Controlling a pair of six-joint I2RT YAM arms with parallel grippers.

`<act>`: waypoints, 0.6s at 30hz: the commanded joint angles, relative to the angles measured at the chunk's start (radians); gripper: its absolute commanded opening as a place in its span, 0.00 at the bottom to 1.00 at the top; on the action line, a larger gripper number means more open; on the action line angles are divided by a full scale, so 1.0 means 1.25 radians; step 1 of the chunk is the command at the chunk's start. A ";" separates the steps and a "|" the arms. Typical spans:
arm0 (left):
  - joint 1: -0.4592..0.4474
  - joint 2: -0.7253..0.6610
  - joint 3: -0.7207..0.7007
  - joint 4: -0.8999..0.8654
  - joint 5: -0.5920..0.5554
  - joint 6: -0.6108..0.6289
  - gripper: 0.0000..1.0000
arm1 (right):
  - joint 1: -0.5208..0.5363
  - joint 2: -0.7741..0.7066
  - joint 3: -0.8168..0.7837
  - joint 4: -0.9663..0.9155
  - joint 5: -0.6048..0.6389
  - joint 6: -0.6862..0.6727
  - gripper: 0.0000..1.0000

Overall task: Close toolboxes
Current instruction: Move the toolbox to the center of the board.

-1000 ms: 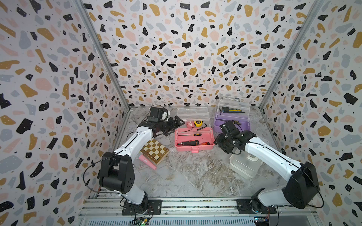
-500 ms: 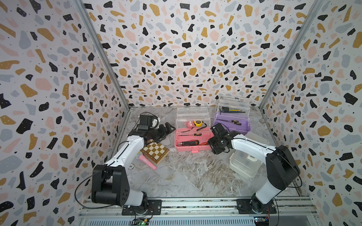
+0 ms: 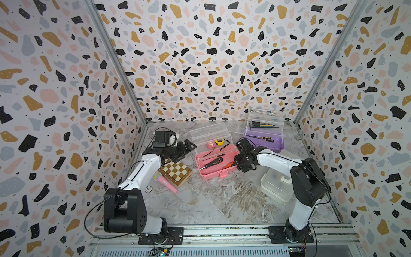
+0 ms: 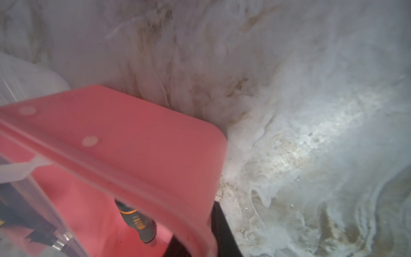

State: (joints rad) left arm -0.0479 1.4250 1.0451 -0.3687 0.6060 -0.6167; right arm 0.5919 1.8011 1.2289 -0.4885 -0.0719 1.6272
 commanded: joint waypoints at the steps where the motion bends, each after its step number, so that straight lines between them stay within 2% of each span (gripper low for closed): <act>1: 0.012 -0.010 0.014 0.001 0.020 0.004 0.99 | -0.012 -0.001 0.023 -0.102 0.011 -0.162 0.03; 3: 0.020 -0.011 0.010 -0.001 0.024 -0.004 0.99 | -0.030 -0.011 0.009 -0.117 0.008 -0.211 0.00; 8: 0.048 -0.036 -0.009 -0.034 -0.019 0.006 0.99 | -0.098 -0.046 -0.040 -0.126 -0.021 -0.338 0.00; 14: 0.089 -0.041 -0.036 -0.066 -0.064 0.031 1.00 | -0.145 -0.056 -0.013 -0.192 -0.009 -0.452 0.00; 18: 0.104 -0.035 -0.035 -0.105 -0.136 0.088 0.89 | -0.177 -0.064 -0.011 -0.193 -0.008 -0.479 0.00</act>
State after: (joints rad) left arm 0.0711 1.3872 1.0092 -0.4599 0.5114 -0.5762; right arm 0.3939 1.7546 1.2068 -0.6571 -0.1387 1.1252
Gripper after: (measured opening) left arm 0.902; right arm 0.113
